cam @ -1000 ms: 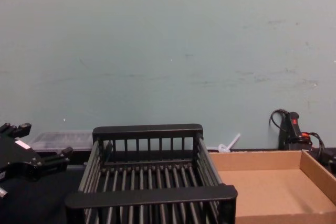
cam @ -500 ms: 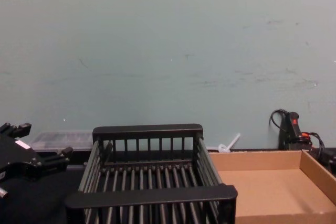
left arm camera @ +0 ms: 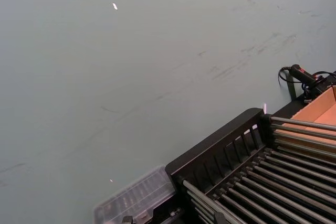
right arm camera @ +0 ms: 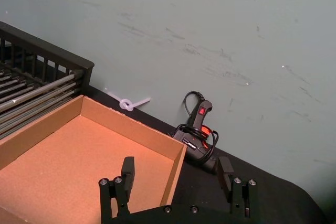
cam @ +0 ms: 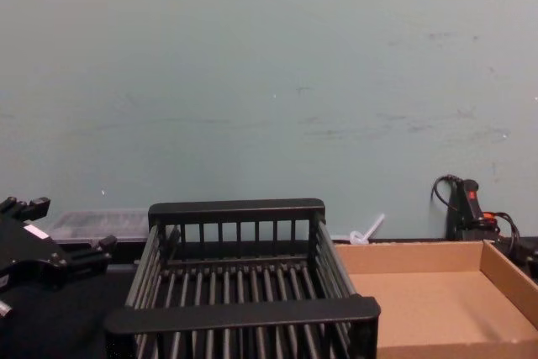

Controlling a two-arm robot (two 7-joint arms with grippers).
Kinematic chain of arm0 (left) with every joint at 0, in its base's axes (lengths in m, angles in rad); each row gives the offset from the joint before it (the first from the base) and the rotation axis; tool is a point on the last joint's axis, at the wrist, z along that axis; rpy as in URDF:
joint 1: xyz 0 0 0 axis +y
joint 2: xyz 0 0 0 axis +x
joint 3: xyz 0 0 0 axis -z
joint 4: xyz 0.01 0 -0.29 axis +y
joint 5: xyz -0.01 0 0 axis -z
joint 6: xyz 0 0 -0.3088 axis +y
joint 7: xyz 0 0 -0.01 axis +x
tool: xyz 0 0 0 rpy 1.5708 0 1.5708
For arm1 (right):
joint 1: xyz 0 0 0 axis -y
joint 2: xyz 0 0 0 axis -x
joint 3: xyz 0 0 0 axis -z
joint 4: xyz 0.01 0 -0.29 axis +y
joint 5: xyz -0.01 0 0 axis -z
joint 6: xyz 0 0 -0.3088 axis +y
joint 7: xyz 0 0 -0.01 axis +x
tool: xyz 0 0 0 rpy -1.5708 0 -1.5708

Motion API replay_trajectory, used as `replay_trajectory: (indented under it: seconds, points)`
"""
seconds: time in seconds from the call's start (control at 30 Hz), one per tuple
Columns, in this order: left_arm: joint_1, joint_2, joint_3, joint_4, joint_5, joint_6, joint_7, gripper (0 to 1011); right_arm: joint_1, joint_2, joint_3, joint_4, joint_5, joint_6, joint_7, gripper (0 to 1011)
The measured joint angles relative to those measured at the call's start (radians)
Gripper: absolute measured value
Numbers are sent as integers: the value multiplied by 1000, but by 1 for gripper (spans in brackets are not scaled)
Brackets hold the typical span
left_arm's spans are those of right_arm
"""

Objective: Pick up the white tape and place it into the black box , Pick up the silver tape and place it into the brown box.

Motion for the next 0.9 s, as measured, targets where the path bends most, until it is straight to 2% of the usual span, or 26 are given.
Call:
replay_trajectory:
  seconds: [0.9]
  points:
    - [0, 0, 0, 0, 0, 0, 0, 1001, 0, -2, 2, 0, 0, 0, 1, 1002]
